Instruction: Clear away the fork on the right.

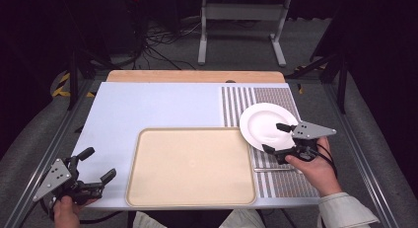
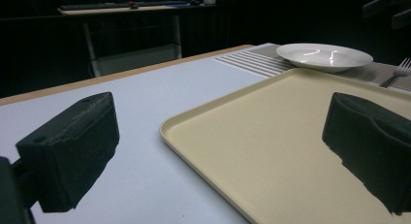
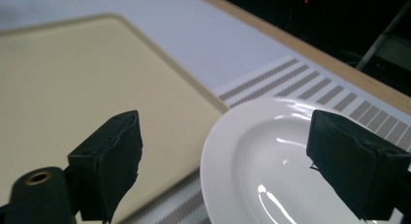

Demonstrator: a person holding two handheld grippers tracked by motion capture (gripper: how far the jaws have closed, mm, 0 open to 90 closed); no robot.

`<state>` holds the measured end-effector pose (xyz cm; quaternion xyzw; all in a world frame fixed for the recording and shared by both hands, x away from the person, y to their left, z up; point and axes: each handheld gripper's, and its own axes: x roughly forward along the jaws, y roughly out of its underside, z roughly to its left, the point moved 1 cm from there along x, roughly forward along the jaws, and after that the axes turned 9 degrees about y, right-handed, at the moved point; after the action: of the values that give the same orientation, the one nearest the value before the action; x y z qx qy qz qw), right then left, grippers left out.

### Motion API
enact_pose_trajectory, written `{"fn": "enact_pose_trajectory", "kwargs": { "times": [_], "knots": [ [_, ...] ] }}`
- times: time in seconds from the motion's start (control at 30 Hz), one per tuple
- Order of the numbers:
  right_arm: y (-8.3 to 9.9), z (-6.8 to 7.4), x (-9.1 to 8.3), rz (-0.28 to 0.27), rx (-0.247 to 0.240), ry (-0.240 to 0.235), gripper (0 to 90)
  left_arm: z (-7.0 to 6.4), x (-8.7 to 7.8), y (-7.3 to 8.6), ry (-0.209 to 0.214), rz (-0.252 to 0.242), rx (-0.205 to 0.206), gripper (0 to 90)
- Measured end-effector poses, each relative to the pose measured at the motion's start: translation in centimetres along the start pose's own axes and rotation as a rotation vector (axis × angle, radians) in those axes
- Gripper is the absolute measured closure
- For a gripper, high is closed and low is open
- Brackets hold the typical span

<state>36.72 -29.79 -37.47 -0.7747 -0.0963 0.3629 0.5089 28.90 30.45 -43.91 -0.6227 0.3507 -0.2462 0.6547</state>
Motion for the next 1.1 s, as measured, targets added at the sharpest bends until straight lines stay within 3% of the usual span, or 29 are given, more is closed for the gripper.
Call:
{"fn": "enact_pose_trajectory", "kwargs": {
  "times": [0.27, 0.3, 0.4, 0.6, 0.63, 0.67, 0.77, 0.9, 1.1],
  "knots": [
    [-1.4, -0.8, -0.7, 0.245, -0.152, -0.038, 16.6, 0.0, 0.0, 0.0, -0.007, -0.001, 0.000, 0.5],
    [-1.4, -0.8, -0.7, 0.245, -0.152, -0.038, 16.6, 0.0, 0.0, 0.0, -0.007, -0.001, 0.000, 0.5],
    [-2.0, -1.0, -0.9, 0.364, -0.241, -0.074, 18.6, -0.1, 0.1, 0.1, -0.002, 0.010, 0.003, 0.5],
    [-2.2, -1.0, -0.3, 0.487, -0.344, -0.111, 18.7, -0.1, 0.2, 0.1, -0.001, 0.010, 0.000, 0.5],
    [-2.2, -1.0, -0.3, 0.487, -0.344, -0.111, 18.7, -0.1, 0.2, 0.1, 0.000, 0.011, 0.000, 0.5],
    [-2.3, -1.0, -0.2, 0.538, -0.356, -0.129, 18.0, -0.1, 0.2, 0.1, 0.000, 0.010, 0.000, 0.5],
    [-2.3, -1.1, 0.0, 0.611, -0.380, -0.131, 18.0, -0.1, 0.1, 0.1, 0.001, 0.011, -0.001, 0.5],
    [-2.3, -1.2, 0.2, 0.655, -0.408, -0.132, 18.5, -0.1, 0.1, 0.1, -0.001, 0.008, -0.001, 0.5],
    [-2.1, -1.1, 0.2, 0.774, -0.455, -0.160, 18.4, -0.1, 0.1, 0.1, 0.000, 0.011, 0.000, 0.5]
  ]
}}
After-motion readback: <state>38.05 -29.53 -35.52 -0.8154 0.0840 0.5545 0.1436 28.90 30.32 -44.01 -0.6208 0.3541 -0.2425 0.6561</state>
